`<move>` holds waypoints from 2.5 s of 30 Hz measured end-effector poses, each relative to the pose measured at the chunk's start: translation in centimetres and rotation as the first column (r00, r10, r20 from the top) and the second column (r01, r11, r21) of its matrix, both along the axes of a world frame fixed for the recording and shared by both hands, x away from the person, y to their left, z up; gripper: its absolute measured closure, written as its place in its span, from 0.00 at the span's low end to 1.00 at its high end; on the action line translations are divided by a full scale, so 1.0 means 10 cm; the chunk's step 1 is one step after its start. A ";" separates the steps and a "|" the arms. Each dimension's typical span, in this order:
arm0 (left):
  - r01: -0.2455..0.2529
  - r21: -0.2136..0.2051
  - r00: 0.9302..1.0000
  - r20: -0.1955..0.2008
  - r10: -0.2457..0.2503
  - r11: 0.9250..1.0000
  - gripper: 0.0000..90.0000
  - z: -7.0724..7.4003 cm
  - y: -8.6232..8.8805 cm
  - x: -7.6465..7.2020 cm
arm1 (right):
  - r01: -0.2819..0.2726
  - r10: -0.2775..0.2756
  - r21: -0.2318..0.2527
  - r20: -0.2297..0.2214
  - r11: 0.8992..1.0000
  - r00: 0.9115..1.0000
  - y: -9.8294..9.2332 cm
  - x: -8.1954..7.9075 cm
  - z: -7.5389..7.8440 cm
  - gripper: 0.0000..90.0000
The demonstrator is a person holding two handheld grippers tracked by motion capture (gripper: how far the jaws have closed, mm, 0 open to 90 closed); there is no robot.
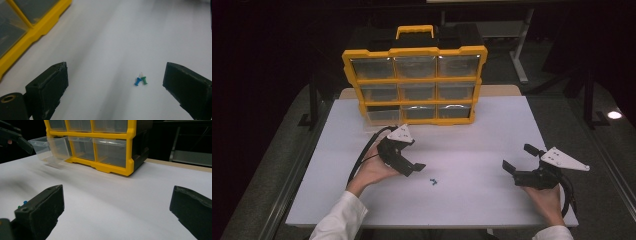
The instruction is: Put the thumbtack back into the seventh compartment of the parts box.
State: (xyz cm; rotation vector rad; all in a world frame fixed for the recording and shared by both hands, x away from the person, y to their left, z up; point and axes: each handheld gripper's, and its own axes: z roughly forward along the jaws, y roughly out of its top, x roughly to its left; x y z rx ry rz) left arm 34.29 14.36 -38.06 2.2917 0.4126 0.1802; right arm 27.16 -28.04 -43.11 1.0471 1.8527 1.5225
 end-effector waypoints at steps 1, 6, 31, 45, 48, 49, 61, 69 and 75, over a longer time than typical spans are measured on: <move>0.004 0.005 1.000 -0.003 -0.004 1.000 0.07 -0.01 -0.01 -0.01 | -0.001 0.001 0.001 0.001 1.000 1.000 0.00 0.00 0.00 0.00; 0.019 -0.004 1.000 -0.010 -0.019 1.000 0.07 -0.07 -0.05 -0.06 | 0.002 -0.002 0.002 -0.001 1.000 1.000 -0.01 0.00 0.00 0.00; 0.111 0.057 0.989 -0.105 -0.104 0.992 0.32 -0.46 -0.20 -0.15 | -0.006 0.006 -0.006 -0.010 1.000 1.000 0.00 0.01 -0.01 0.00; 0.141 0.071 0.986 -0.101 -0.133 0.988 0.52 -0.55 -0.29 -0.12 | -0.008 0.008 -0.010 -0.015 1.000 1.000 0.01 0.01 -0.01 0.00; 0.146 0.091 0.986 -0.097 -0.137 0.985 0.55 -0.58 -0.32 -0.12 | -0.013 0.013 -0.008 -0.021 1.000 1.000 0.01 0.01 -0.01 0.00; 0.148 0.092 0.985 -0.098 -0.139 0.985 0.56 -0.58 -0.32 -0.11 | -0.014 0.014 -0.009 -0.023 1.000 1.000 0.01 0.01 -0.01 0.00; 0.177 0.060 0.978 -0.127 -0.168 0.982 0.76 -0.63 -0.33 -0.06 | -0.021 0.020 -0.013 -0.028 1.000 0.999 0.03 0.02 -0.01 0.00; 0.184 0.060 0.975 -0.134 -0.175 0.981 0.82 -0.66 -0.35 -0.06 | -0.023 0.023 -0.002 -0.021 1.000 1.000 0.03 0.01 -0.01 0.00; 0.180 0.057 0.975 -0.140 -0.170 0.982 0.91 -0.69 -0.34 -0.03 | -0.024 0.024 -0.003 -0.023 1.000 0.999 0.03 0.01 -0.01 0.00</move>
